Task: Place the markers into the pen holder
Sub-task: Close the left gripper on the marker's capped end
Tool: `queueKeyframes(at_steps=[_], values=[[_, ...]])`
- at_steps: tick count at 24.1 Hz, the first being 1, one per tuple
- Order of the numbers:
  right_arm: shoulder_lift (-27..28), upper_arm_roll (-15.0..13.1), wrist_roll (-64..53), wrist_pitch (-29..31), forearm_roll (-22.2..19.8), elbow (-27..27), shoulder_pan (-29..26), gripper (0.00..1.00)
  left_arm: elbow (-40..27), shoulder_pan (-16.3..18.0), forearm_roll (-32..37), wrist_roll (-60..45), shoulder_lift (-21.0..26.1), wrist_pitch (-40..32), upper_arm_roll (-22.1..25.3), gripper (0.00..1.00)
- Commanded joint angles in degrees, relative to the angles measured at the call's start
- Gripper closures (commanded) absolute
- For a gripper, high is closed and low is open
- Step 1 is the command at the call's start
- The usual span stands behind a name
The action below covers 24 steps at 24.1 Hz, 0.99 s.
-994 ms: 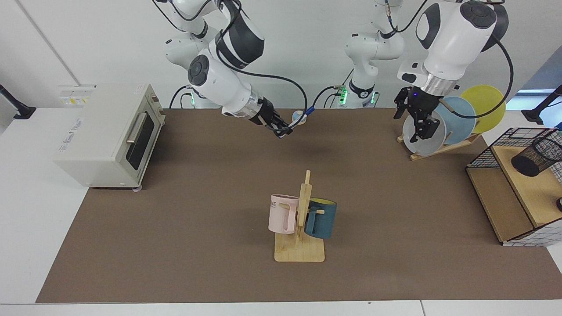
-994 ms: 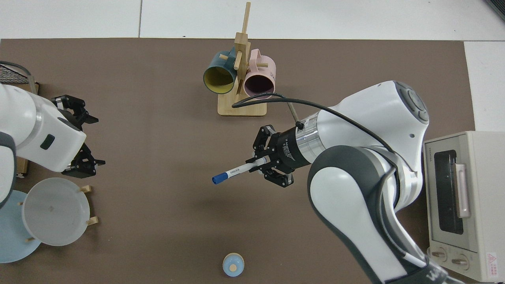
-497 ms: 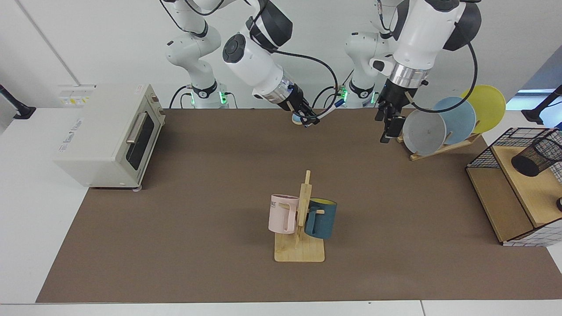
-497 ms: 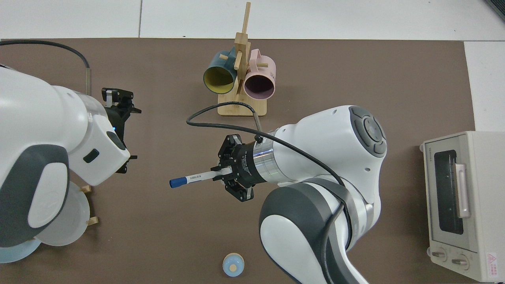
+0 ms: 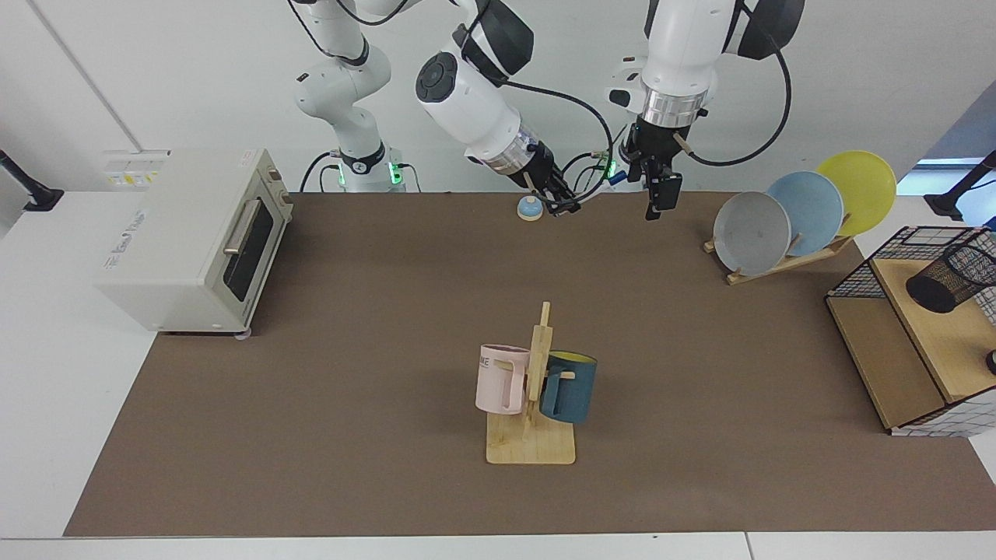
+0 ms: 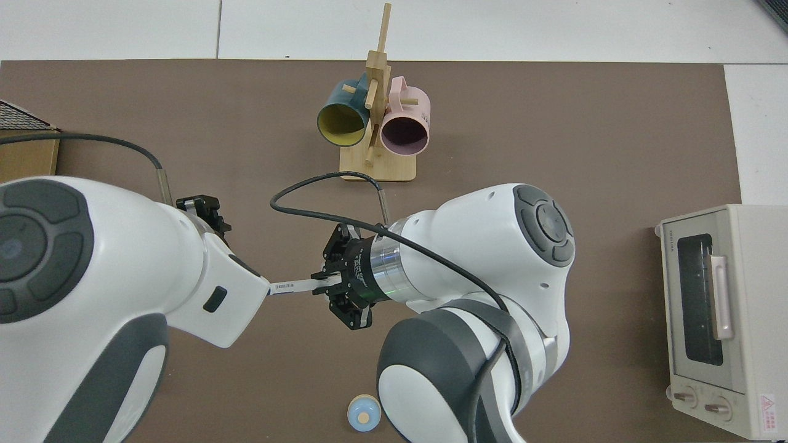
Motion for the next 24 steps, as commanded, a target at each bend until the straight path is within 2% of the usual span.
queueKeyframes(at_steps=[1,6,9,14,18,23,24], values=[[-0.4,-0.1,1.5,1.3,1.5,-0.8,0.1,1.00,-7.3,-0.5,2.6,-6.4,-6.7,-0.4,-0.8,0.00],[-0.4,-0.1,1.5,1.3,1.4,-0.8,0.1,1.00,-11.8,-0.7,2.6,-7.8,-10.6,2.1,-1.4,0.00],[-0.4,-0.1,1.5,1.2,1.5,-0.9,0.1,1.00,-11.7,-0.7,2.7,-7.8,-10.1,5.3,-2.3,0.00],[-0.5,-0.1,1.6,1.2,1.4,-0.9,0.1,1.00,-11.8,-0.9,2.6,-6.8,-9.8,6.3,-2.5,0.02],[-0.5,-0.1,1.6,1.2,1.4,-0.9,0.1,1.00,-11.5,-1.3,0.5,-4.1,-7.8,9.4,-2.5,0.04],[-0.5,-0.1,1.6,1.2,1.4,-0.9,0.1,1.00,-11.3,-2.5,-0.2,-4.6,-7.6,9.8,-2.5,0.26],[-0.5,-0.1,1.6,1.2,1.4,-0.9,0.1,1.00,-11.3,-2.6,-0.2,-4.4,-7.6,9.9,-2.6,0.26]])
